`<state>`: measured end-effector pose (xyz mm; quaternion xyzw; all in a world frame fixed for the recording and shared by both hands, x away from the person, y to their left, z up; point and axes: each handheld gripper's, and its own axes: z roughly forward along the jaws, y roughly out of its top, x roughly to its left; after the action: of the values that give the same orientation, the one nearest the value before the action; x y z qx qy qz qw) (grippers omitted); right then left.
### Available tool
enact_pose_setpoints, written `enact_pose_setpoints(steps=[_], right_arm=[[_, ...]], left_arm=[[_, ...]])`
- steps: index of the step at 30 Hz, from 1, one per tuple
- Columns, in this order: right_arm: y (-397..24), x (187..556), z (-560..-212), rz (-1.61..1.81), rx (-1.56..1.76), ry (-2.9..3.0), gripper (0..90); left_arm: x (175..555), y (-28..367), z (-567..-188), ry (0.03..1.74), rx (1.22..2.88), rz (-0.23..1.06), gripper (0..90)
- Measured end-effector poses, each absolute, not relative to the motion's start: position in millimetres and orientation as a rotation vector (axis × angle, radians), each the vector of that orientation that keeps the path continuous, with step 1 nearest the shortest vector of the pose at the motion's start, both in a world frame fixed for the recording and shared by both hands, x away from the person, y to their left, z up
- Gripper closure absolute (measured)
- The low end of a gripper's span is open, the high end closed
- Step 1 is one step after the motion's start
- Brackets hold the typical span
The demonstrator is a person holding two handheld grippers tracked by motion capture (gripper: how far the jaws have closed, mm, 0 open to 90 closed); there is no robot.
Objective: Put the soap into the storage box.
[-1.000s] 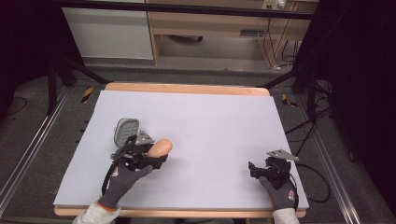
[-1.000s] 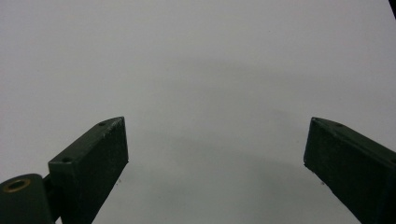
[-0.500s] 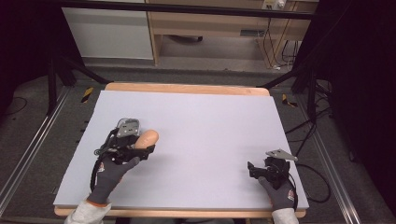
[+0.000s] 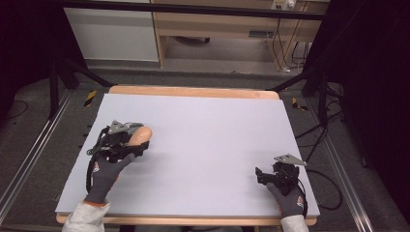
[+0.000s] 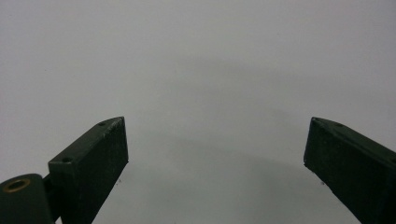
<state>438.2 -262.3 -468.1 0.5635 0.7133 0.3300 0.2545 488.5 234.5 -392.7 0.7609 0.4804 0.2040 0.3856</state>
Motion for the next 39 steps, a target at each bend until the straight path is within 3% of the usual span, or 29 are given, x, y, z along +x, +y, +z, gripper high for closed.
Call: enact_pose_setpoints(steps=[39], right_arm=[[-258,443,-470,0.871,1.521,1.951,6.4]], left_arm=[[535,260,-423,1.396,1.898,0.563,31.3]])
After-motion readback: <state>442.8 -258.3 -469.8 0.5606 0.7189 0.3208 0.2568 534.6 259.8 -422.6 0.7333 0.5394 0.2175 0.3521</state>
